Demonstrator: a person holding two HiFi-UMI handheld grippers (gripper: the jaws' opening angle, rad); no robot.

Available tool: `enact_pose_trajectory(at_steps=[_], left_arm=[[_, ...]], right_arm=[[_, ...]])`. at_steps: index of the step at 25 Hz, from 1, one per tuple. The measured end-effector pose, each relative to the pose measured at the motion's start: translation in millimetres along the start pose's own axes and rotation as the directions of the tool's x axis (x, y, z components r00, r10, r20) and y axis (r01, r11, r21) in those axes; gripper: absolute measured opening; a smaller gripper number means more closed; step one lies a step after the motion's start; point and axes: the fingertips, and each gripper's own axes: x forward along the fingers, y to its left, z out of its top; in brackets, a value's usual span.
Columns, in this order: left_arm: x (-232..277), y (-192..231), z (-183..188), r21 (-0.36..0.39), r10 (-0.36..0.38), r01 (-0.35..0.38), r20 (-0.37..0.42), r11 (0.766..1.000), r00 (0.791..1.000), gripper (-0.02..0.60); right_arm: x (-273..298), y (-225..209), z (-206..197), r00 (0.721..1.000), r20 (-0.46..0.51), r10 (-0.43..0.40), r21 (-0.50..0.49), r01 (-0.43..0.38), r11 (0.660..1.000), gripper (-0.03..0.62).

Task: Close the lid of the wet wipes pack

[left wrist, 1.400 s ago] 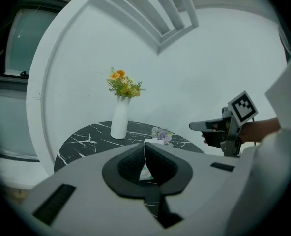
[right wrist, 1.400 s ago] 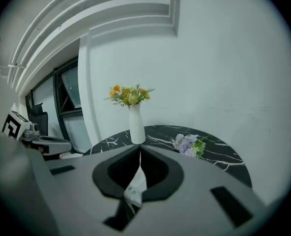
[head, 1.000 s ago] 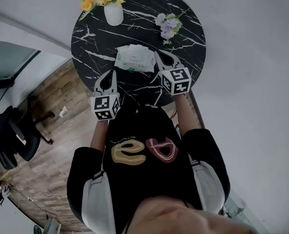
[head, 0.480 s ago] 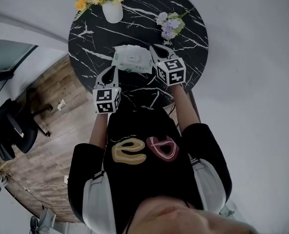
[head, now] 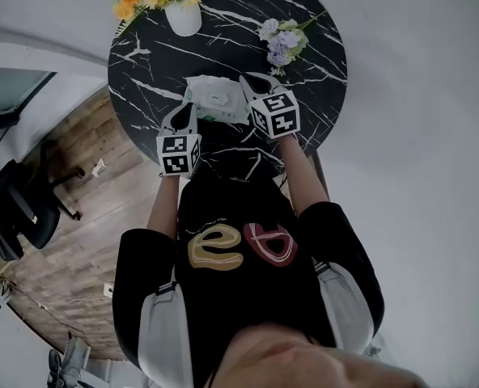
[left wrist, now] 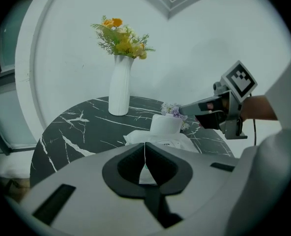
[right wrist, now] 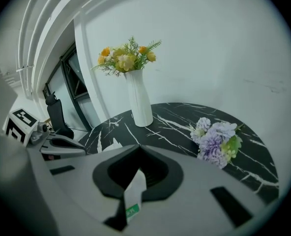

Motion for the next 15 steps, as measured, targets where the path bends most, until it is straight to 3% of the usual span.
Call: enact_pose_trajectory(at_steps=[15], left_arm=[[19.4,5.6,-14.0,-0.04,-0.001,-0.001,-0.059,0.999,0.998,0.018]], right_arm=[[13.9,3.3,-6.1,0.999,-0.031,0.03,0.012,-0.03,0.999,0.012]])
